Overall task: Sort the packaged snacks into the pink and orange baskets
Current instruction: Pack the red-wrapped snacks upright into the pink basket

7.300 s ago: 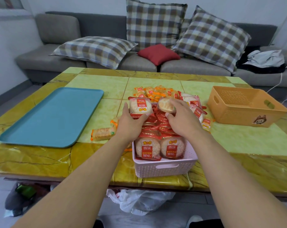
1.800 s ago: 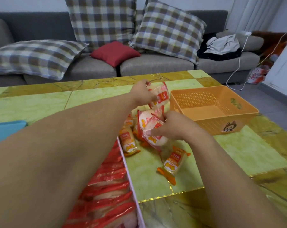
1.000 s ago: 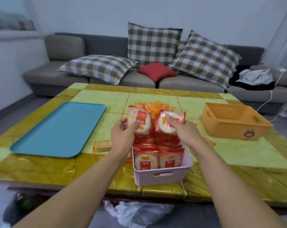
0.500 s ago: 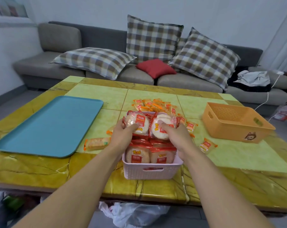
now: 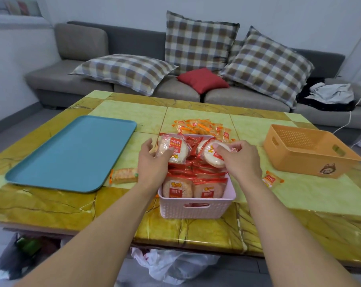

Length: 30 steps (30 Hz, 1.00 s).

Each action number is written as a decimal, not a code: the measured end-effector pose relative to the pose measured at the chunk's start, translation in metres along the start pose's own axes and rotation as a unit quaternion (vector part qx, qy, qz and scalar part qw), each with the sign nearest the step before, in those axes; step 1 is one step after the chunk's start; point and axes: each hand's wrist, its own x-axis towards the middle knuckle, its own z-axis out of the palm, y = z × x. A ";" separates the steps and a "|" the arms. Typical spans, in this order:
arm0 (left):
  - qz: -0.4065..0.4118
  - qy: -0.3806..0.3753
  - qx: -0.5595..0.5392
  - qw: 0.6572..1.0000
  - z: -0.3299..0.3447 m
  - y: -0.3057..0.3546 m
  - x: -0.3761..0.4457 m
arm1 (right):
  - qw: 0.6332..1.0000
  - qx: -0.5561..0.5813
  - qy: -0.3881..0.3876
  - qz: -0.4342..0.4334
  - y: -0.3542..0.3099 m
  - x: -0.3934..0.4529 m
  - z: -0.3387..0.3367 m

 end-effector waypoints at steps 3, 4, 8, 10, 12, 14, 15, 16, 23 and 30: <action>-0.016 0.031 0.011 0.999 -0.004 -0.003 -0.003 | 0.999 -0.052 -0.016 -0.002 -0.004 -0.002 -0.010; -0.024 0.038 0.008 0.999 -0.005 -0.003 -0.004 | 0.998 -0.049 -0.033 0.008 -0.004 -0.002 -0.012; -0.041 0.037 0.000 0.998 -0.008 -0.005 -0.010 | 0.998 0.010 -0.059 0.023 -0.003 -0.007 -0.018; -0.049 0.034 0.002 0.998 -0.009 -0.007 -0.014 | 0.997 0.058 -0.049 0.011 -0.007 -0.011 -0.023; -0.042 0.051 0.019 0.998 -0.011 -0.007 -0.016 | 0.994 0.101 -0.028 -0.011 -0.014 -0.014 -0.028; -0.033 0.055 0.033 0.997 -0.014 -0.006 -0.016 | 0.986 0.153 -0.051 -0.033 -0.025 -0.019 -0.032; -0.032 0.047 0.031 0.998 -0.014 -0.006 -0.016 | 0.980 0.176 -0.090 -0.040 -0.031 -0.023 -0.034; -0.032 0.037 0.023 0.999 -0.014 -0.005 -0.017 | 0.971 0.187 -0.141 -0.044 -0.037 -0.028 -0.035; 0.001 0.070 0.000 0.998 -0.015 -0.002 -0.021 | 0.944 0.070 -0.286 -0.149 -0.042 -0.065 -0.016; 0.009 0.048 -0.039 0.998 -0.020 0.002 -0.021 | 0.934 -0.159 -0.218 -0.234 -0.031 -0.075 -0.004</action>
